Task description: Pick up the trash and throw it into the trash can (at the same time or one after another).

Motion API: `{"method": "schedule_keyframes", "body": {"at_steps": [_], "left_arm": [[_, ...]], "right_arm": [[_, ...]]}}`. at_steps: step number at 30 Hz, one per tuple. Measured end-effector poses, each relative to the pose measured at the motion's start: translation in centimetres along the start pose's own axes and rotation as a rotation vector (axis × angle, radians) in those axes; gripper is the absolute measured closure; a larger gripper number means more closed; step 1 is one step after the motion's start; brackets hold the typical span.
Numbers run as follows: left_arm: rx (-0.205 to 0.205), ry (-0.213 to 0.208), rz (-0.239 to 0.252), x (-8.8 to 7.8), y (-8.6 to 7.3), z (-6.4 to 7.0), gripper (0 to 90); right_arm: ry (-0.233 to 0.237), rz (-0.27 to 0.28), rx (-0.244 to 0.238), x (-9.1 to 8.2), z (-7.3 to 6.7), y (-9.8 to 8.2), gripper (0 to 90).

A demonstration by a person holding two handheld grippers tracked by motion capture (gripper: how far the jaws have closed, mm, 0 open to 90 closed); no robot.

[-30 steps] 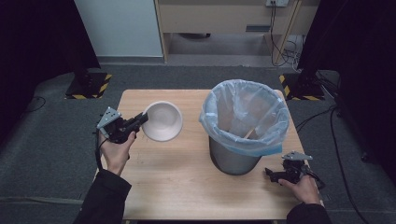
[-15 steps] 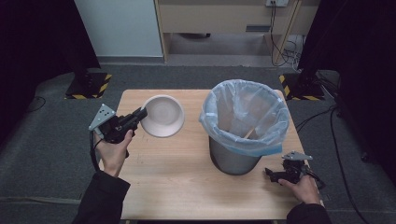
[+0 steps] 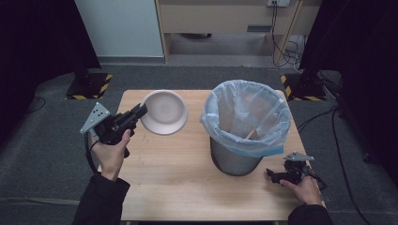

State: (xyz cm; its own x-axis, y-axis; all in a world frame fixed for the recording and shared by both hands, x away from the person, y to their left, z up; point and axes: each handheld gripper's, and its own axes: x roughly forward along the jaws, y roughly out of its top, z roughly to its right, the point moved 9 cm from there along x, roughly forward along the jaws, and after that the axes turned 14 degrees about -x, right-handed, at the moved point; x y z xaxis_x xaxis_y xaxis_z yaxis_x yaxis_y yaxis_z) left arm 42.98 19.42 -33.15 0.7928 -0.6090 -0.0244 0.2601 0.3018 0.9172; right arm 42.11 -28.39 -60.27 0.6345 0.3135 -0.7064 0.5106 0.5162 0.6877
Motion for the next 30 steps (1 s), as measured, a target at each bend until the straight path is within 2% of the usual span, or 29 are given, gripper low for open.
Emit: {"method": "schedule_keyframes", "body": {"at_steps": [12,22,30], "left_arm": [[0.014,-0.055,0.049,0.2,1.8,2.5,84.0],[0.004,-0.09,0.059,2.1,2.3,4.2,83.9],[0.018,-0.128,0.07,4.1,3.2,6.9,84.0]], "right_arm": [[0.0,0.0,0.0,0.0,0.0,0.0,0.4],[0.0,0.0,0.0,0.0,0.0,0.0,0.4],[0.001,-0.001,0.002,0.0,0.0,0.0,0.4]]}}
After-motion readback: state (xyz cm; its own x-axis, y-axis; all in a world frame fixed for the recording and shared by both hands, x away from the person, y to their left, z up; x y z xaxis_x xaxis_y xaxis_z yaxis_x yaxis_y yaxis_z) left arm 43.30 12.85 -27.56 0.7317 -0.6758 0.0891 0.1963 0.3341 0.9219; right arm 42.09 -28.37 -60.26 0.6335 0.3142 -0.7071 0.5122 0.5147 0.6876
